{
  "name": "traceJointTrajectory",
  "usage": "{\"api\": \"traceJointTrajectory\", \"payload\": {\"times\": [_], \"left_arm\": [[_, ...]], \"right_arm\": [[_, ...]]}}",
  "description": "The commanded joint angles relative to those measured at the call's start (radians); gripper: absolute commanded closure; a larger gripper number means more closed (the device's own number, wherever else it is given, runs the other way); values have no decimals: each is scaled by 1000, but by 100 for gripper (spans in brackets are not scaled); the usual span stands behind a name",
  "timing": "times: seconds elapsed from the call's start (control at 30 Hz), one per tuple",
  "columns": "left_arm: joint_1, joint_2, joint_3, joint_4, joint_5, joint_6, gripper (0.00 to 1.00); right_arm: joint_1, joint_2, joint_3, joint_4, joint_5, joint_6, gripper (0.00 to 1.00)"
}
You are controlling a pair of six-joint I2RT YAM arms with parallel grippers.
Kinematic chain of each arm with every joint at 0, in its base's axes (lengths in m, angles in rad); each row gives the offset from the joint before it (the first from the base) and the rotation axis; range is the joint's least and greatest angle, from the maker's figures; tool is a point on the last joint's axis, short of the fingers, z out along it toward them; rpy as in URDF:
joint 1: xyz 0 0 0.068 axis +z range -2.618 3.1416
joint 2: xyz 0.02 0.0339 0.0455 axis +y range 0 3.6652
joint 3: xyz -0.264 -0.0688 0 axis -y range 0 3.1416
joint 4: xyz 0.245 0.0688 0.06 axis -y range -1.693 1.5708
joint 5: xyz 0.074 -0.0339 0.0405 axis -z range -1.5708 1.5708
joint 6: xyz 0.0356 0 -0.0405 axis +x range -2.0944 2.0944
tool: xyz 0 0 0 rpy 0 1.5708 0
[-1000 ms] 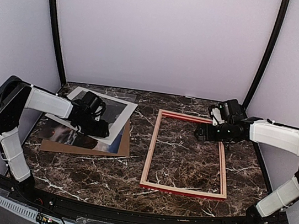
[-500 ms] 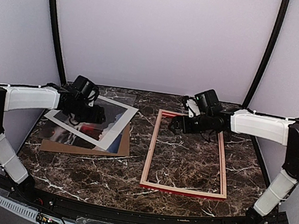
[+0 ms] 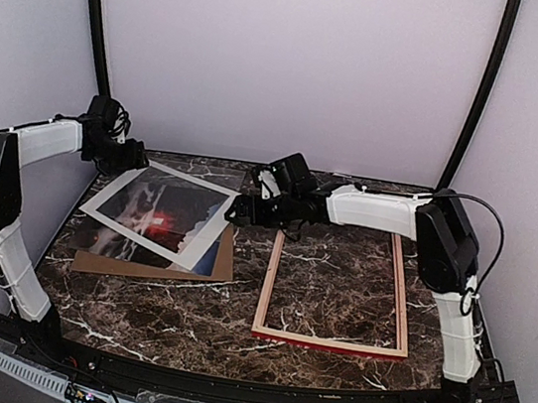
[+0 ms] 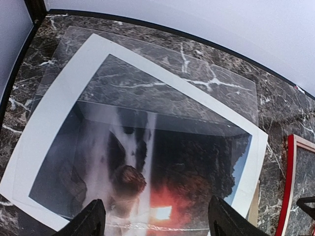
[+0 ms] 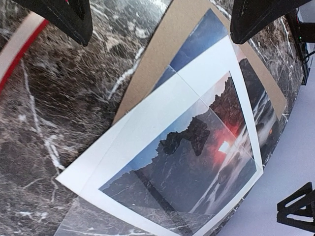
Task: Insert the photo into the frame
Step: Pick up the glass panel from the mat board.
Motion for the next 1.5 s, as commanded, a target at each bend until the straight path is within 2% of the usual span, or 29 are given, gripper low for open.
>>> {"api": "traceJointTrajectory", "payload": {"times": [0.0, 0.27, 0.53, 0.87, 1.07, 1.27, 1.47], "left_arm": [[104, 86, 90, -68, 72, 47, 25], [228, 268, 212, -55, 98, 122, 26], [265, 449, 377, -77, 56, 257, 26], [281, 606, 544, -113, 122, 273, 26], [281, 666, 592, -152, 159, 281, 26], [281, 686, 600, -195, 259, 286, 27], [280, 659, 566, -240, 384, 269, 38]], "right_arm": [[10, 115, 132, 48, -65, 126, 3], [16, 235, 224, 62, -47, 238, 6], [16, 288, 264, 52, -35, 268, 8], [14, 360, 368, 20, -38, 305, 13], [14, 382, 398, 16, -41, 325, 15], [14, 388, 391, 56, -76, 359, 18], [9, 378, 376, 84, -100, 370, 22]]}}
